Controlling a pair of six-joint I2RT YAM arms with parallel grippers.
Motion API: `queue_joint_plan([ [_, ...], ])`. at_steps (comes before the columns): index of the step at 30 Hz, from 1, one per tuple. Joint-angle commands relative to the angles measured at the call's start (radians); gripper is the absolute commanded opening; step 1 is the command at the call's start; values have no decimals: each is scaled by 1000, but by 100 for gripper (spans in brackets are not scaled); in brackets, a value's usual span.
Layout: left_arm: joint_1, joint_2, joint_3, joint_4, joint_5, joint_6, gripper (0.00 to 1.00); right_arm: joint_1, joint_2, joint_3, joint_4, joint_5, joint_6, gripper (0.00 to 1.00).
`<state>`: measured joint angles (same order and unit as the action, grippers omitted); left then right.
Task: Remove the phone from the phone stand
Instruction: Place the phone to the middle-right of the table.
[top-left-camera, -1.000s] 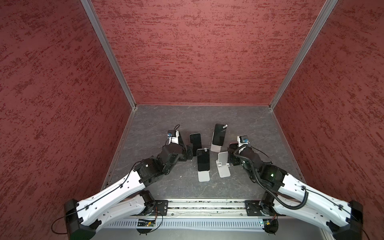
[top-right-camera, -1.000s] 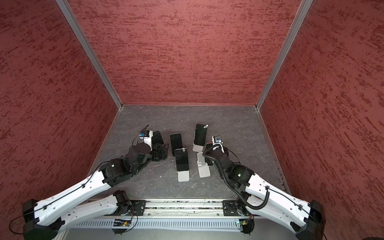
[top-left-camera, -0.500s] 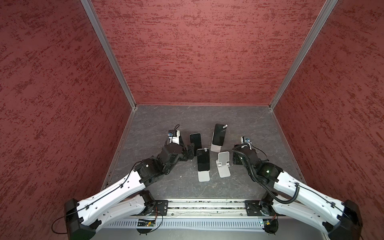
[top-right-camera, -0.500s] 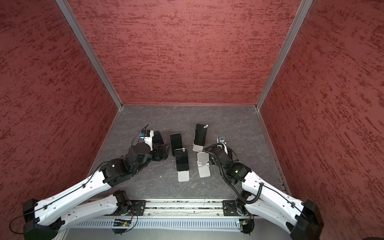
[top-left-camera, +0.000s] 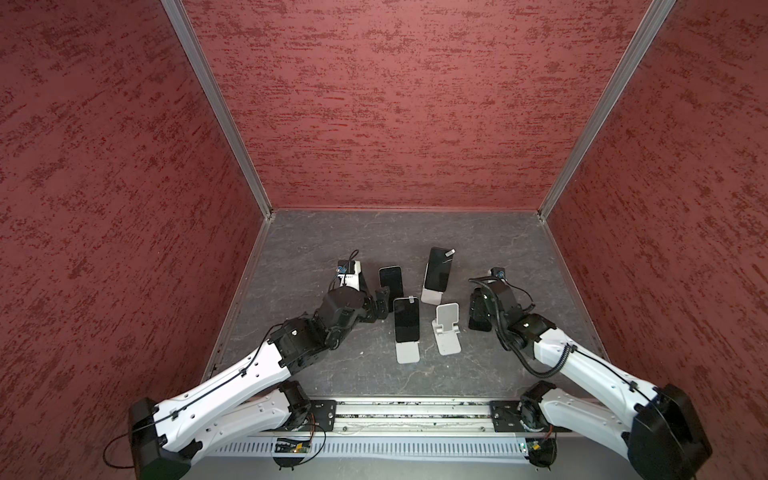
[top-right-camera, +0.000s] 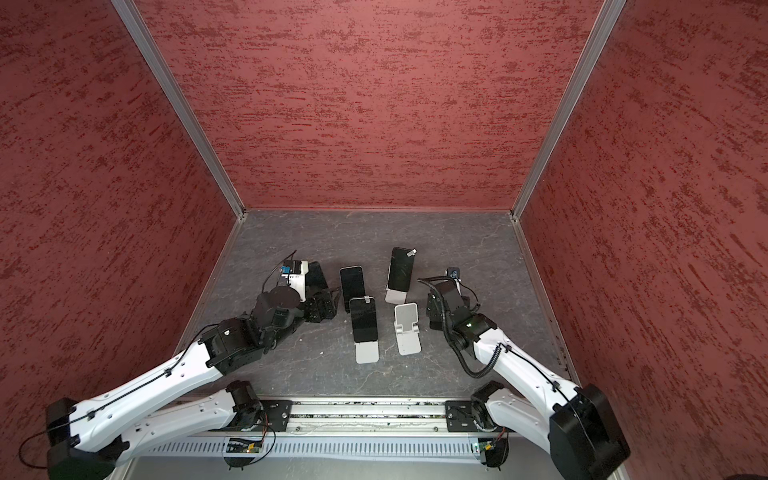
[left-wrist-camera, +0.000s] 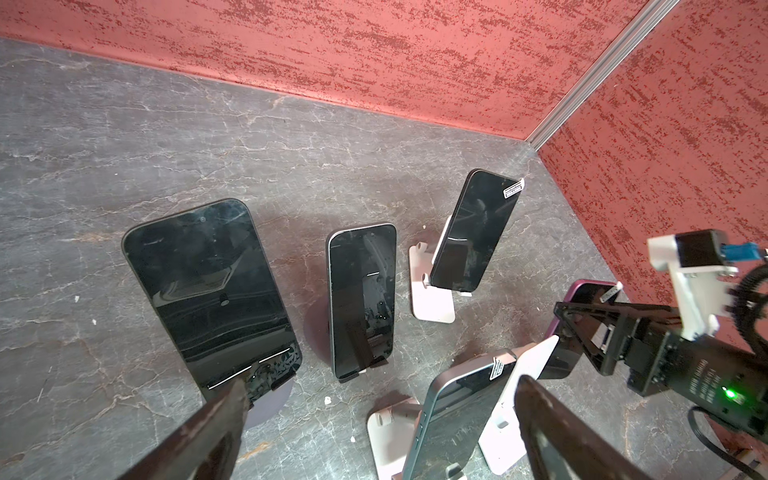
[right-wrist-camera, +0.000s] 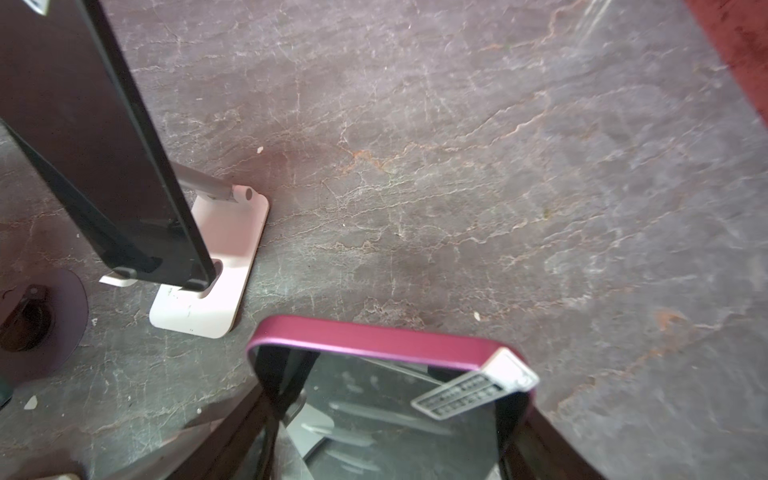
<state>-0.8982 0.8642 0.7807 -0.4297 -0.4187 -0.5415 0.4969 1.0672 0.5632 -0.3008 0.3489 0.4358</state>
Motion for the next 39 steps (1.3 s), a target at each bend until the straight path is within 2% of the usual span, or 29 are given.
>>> queue_joint_plan([
  [1, -7, -20, -15, 34, 7, 14, 99, -39, 49, 38, 112, -80, -5, 66],
  [12, -7, -32, -4, 13, -61, 3, 99, -168, 250, 146, 144, -221, -72, 66],
  [19, -5, -31, -8, 34, -82, 7, 100, -207, 358, 197, 170, -295, -86, 66],
  [27, -5, -43, -13, 40, -86, 11, 99, -218, 492, 237, 183, -308, -71, 67],
  [39, -5, -74, -38, 29, -97, 5, 99, -232, 572, 257, 197, -311, -59, 67],
])
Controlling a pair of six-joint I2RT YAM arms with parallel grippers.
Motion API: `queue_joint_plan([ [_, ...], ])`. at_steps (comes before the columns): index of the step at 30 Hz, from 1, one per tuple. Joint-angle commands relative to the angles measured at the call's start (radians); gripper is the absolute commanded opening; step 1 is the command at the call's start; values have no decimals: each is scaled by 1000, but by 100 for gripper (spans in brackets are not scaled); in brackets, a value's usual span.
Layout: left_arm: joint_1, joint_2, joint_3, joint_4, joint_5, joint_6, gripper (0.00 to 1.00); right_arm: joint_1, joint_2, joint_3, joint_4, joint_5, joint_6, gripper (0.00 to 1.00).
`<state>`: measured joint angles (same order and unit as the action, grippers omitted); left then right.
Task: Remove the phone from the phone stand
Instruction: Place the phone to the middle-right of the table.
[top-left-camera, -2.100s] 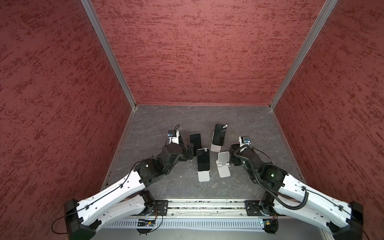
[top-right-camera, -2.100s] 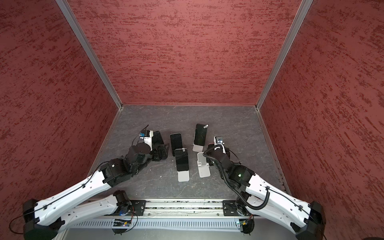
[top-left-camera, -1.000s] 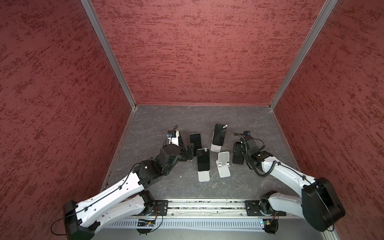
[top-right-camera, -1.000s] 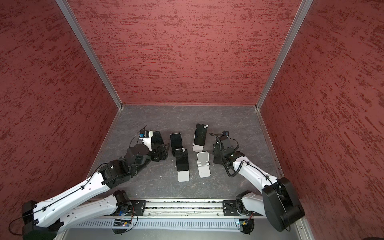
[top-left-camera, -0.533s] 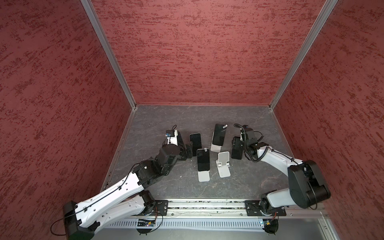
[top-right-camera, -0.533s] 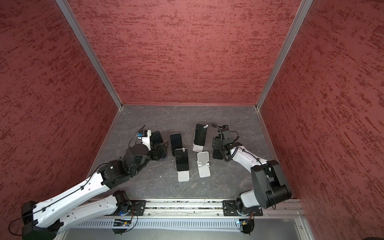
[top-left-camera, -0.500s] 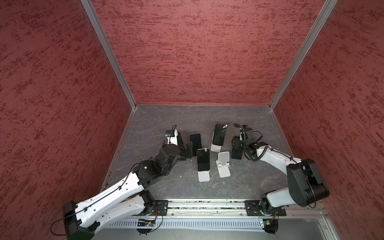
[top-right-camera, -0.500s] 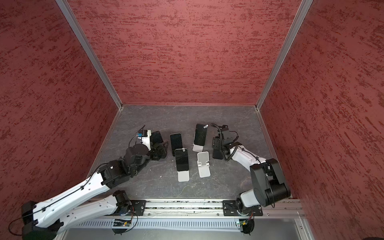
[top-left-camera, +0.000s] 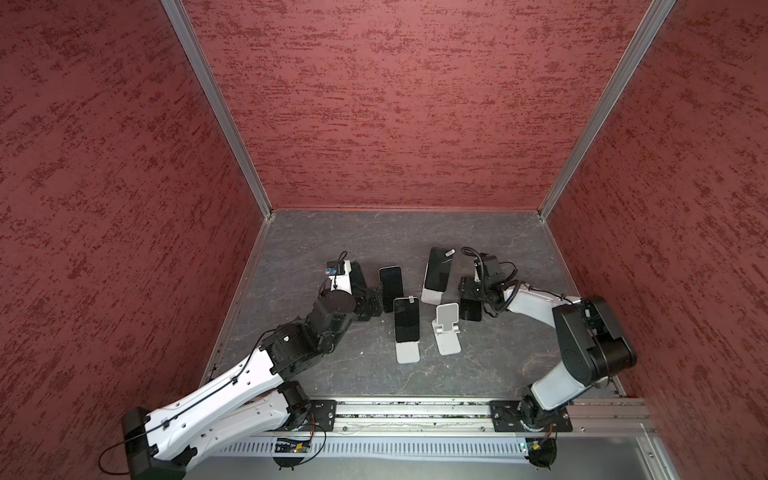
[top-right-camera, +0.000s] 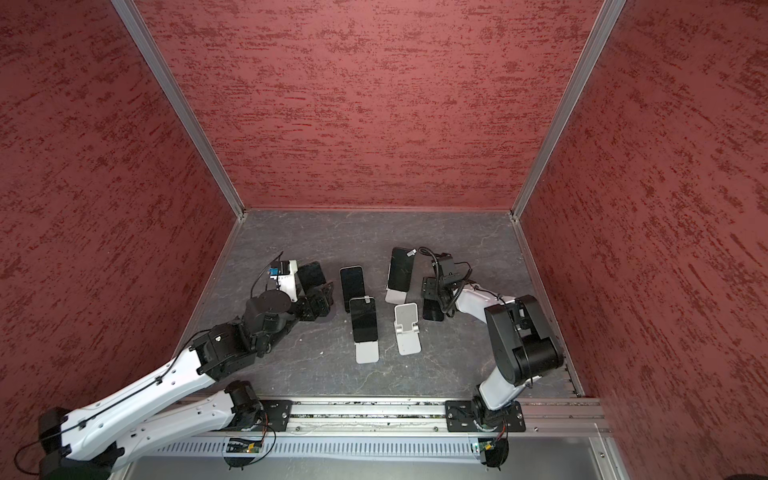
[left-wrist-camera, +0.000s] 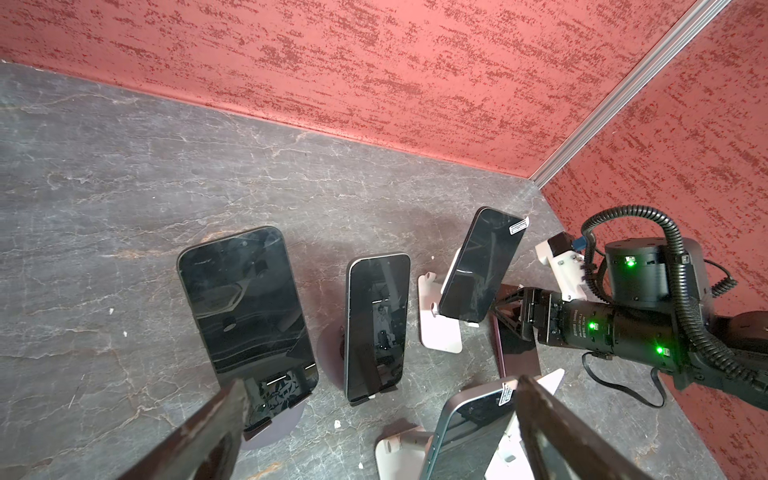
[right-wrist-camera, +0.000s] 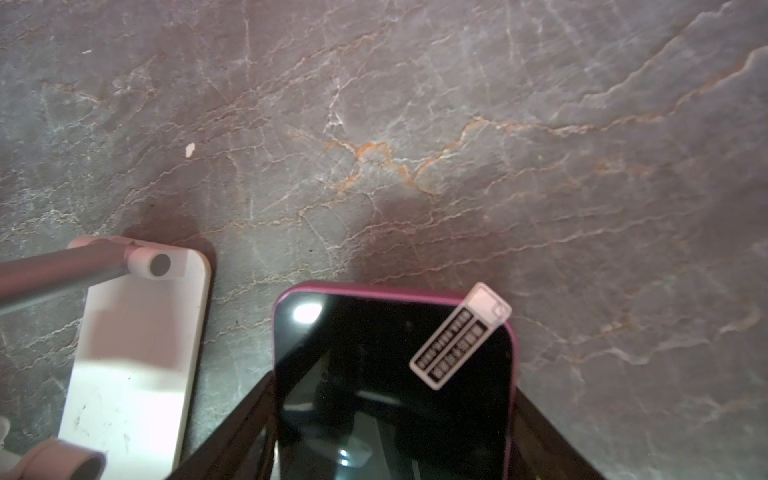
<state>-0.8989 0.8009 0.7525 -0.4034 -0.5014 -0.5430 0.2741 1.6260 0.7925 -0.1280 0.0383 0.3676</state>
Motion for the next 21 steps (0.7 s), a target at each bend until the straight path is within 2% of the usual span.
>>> queue_joint_plan([
  [1, -4, -12, -12, 4, -15, 6, 99, -9, 18, 28, 22, 2, 11, 67],
  [11, -5, -21, -30, 25, -16, 21, 99, -15, 68, 60, 4, 68, 19, 68],
  [21, -5, -34, -51, 94, -38, 73, 99, -17, 144, 137, 8, 99, -45, 68],
])
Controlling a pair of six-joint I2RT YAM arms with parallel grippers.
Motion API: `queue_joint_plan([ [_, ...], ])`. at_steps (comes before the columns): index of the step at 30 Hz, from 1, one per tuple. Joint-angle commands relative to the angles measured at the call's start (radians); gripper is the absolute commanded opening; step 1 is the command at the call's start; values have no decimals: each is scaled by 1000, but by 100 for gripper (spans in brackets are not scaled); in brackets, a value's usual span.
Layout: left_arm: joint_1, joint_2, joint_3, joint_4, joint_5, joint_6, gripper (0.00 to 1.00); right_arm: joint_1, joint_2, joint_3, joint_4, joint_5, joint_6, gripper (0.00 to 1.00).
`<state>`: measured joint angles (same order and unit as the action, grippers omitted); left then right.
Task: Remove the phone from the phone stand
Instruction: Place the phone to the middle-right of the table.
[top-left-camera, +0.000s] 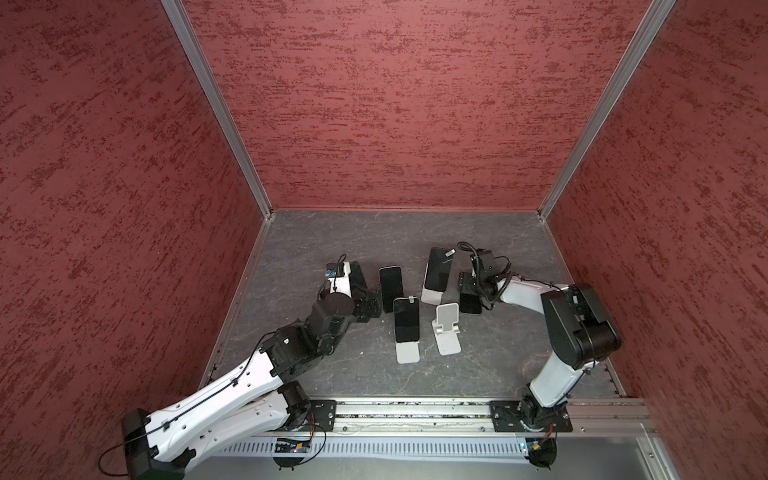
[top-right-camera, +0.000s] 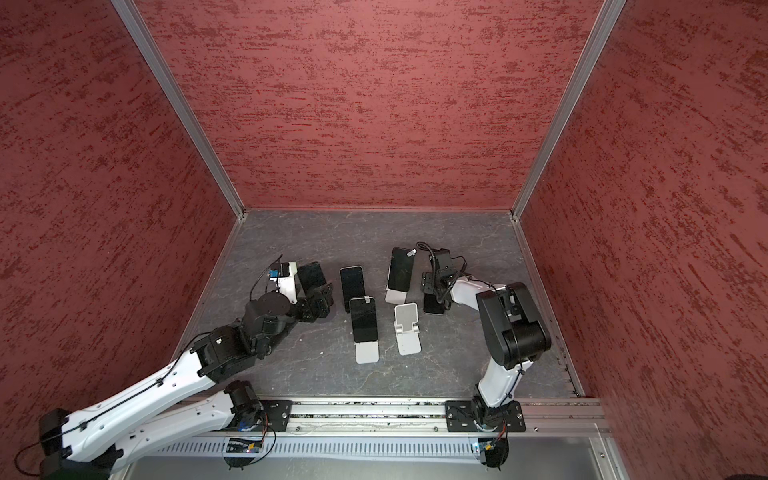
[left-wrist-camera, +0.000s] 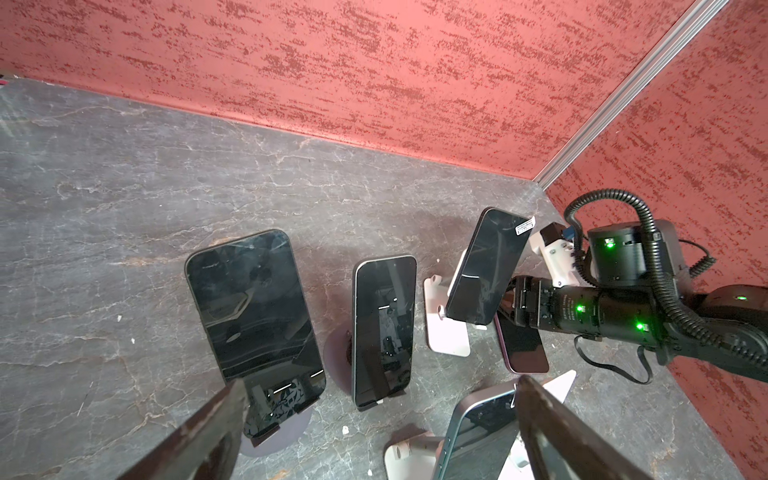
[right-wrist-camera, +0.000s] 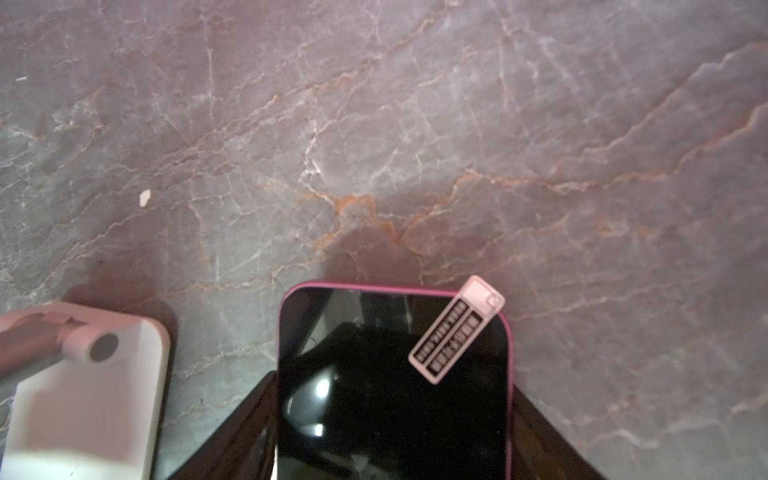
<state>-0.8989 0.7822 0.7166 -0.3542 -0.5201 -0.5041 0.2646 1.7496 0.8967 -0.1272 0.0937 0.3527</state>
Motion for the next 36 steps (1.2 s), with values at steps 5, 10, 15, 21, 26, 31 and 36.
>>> queue_joint_plan([
  [5, -4, -29, -40, 75, -43, 44, 99, -10, 63, 81, 8, 13, -59, 70],
  [10, -4, -41, -51, 77, -51, 44, 99, -11, 93, 107, 12, 6, -71, 72],
  [15, -3, -48, -60, 90, -63, 55, 99, -11, 124, 137, 11, 15, -76, 72],
  [21, -3, -47, -52, 108, -69, 71, 99, -11, 144, 158, 15, 20, -83, 72],
  [26, -3, -38, -45, 118, -69, 86, 99, -11, 176, 193, 2, 20, -90, 75],
  [31, -3, -34, -37, 118, -67, 90, 99, -11, 203, 220, -14, 22, -93, 78],
  [36, -1, -27, -36, 124, -71, 104, 99, -10, 212, 233, -26, 35, -92, 80],
])
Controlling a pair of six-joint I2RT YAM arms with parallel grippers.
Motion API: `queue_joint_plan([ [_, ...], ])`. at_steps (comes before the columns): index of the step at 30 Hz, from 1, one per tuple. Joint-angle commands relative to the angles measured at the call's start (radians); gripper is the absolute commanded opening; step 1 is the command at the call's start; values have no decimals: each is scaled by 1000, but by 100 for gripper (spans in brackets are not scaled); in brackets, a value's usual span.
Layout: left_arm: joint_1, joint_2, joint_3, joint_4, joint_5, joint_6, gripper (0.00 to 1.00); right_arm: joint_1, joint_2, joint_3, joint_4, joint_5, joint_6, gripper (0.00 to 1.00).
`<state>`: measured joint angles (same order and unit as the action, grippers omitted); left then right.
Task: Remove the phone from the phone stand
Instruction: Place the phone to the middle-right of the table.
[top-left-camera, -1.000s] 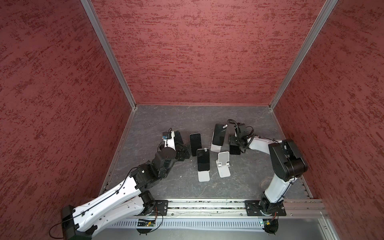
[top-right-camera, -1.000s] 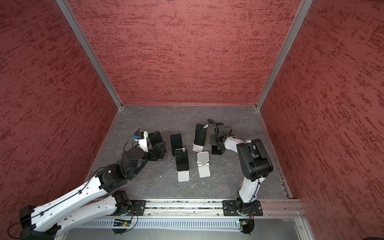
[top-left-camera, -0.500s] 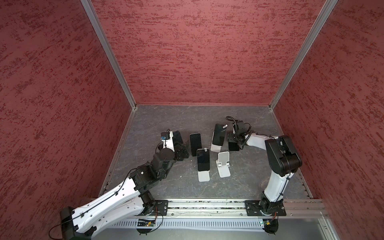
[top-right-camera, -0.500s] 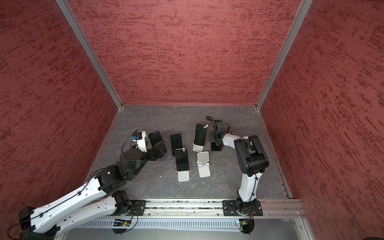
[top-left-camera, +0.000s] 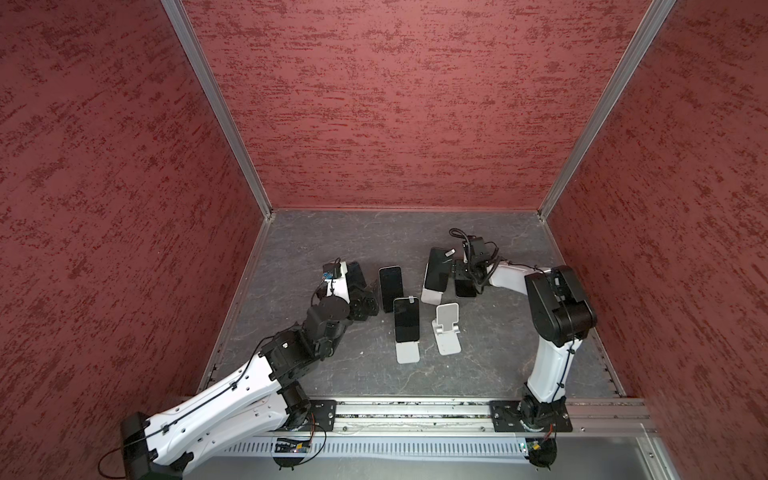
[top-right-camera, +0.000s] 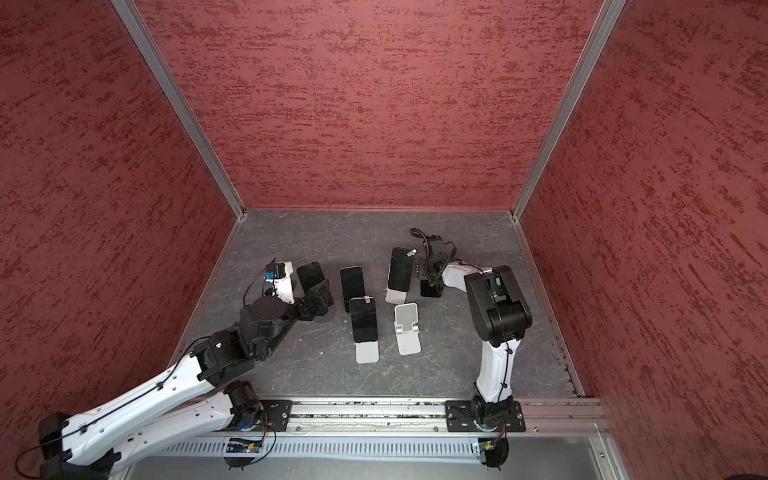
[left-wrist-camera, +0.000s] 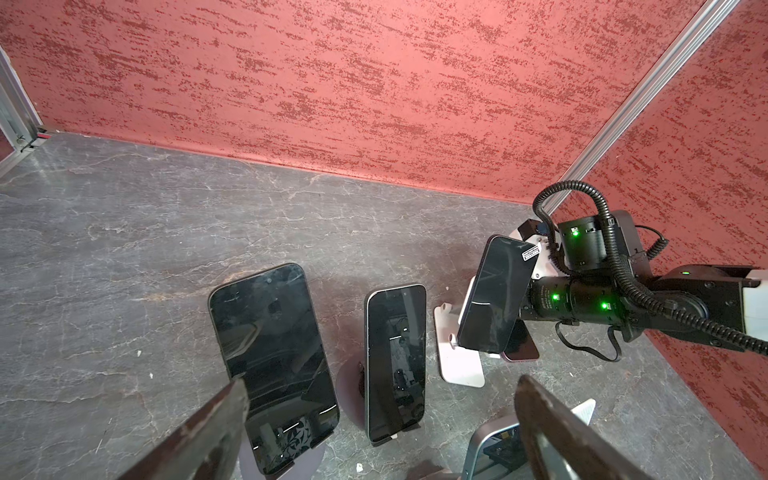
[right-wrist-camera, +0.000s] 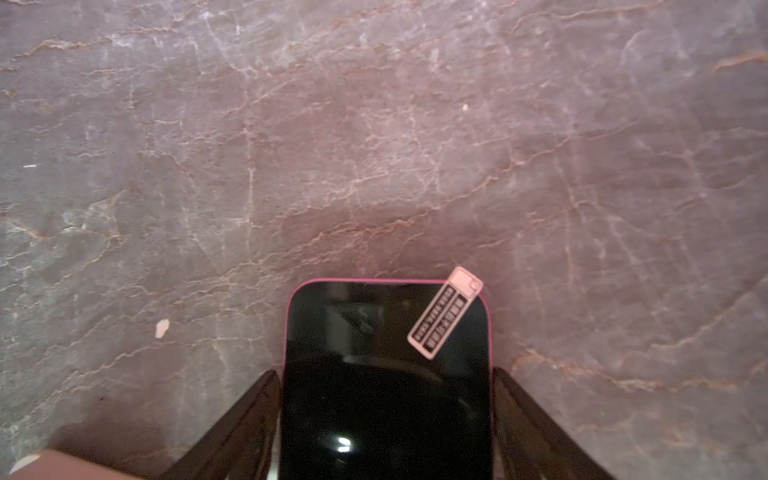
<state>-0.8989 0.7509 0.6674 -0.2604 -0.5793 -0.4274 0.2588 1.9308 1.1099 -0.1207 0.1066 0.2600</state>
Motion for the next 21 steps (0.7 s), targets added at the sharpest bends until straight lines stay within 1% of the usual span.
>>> queue_joint_plan([
  [1, -1, 5, 16, 31, -10, 33, 100, -6, 35, 24, -36, 26, 2, 80],
  [8, -1, 17, 23, 41, 0, 38, 99, -5, 39, 36, -42, 27, 1, 81],
  [14, 0, 38, 48, 4, 12, 30, 99, -5, 23, 44, -51, 29, 1, 86],
  [21, 21, 79, 107, -69, 91, -6, 99, -23, -47, 53, -63, 29, 0, 92],
])
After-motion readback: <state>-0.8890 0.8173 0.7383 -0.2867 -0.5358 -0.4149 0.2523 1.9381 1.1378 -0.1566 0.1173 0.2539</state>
